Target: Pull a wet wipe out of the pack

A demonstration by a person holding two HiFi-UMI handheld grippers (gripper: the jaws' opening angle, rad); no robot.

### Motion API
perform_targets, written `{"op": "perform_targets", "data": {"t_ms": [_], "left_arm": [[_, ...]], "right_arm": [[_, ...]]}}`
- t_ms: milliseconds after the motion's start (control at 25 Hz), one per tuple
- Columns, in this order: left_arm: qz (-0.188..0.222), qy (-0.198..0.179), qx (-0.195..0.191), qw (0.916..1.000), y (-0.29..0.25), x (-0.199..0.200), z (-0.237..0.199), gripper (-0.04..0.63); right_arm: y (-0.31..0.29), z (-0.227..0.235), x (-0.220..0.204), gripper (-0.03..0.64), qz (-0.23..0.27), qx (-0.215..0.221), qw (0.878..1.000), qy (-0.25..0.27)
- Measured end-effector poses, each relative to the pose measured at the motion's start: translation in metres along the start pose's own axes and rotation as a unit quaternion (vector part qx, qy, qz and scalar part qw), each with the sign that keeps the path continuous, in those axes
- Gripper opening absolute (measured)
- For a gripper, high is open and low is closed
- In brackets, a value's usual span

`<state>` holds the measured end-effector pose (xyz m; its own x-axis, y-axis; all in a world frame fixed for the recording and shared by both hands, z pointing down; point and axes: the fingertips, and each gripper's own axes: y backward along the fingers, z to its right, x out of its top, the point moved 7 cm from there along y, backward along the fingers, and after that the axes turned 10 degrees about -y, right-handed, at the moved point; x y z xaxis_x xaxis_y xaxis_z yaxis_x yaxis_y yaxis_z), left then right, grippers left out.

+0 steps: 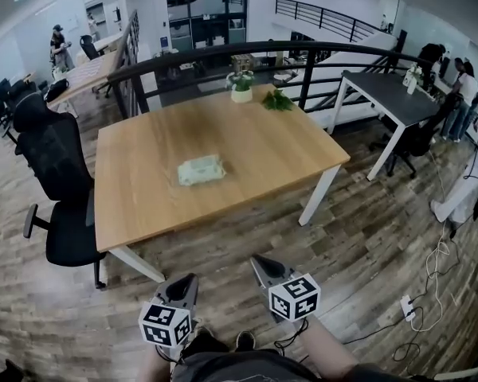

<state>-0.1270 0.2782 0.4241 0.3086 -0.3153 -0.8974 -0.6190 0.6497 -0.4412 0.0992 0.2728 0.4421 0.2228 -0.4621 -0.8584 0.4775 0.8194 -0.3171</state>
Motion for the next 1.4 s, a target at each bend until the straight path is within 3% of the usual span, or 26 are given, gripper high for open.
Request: {"op": "perform_targets", "data": {"t_ms": [280, 520, 1000, 1400], "left_arm": [[0.011, -0.010, 0.022, 0.9997, -0.025, 0.014, -0.021, 0.021], [0.023, -0.021, 0.036, 0.9989, -0.074, 0.034, -0.065, 0.021], [0.021, -0.022, 0.004, 0.9995, -0.182, 0.077, -0.162, 0.021], [0.017, -0.033, -0.011, 0.9992, -0.233, 0.085, -0.221, 0.021]], "right_arm": [[-0.025, 0.015, 0.008, 0.025, -0.013, -0.006, 1.000, 0.009], [-0.058, 0.047, 0.034, 0.025, -0.008, -0.036, 0.999, 0.015], [-0.167, 0.101, 0.110, 0.025, 0.001, -0.074, 0.997, 0.018], [-0.244, 0.113, 0.128, 0.025, -0.060, -0.068, 0.995, 0.043]]}}
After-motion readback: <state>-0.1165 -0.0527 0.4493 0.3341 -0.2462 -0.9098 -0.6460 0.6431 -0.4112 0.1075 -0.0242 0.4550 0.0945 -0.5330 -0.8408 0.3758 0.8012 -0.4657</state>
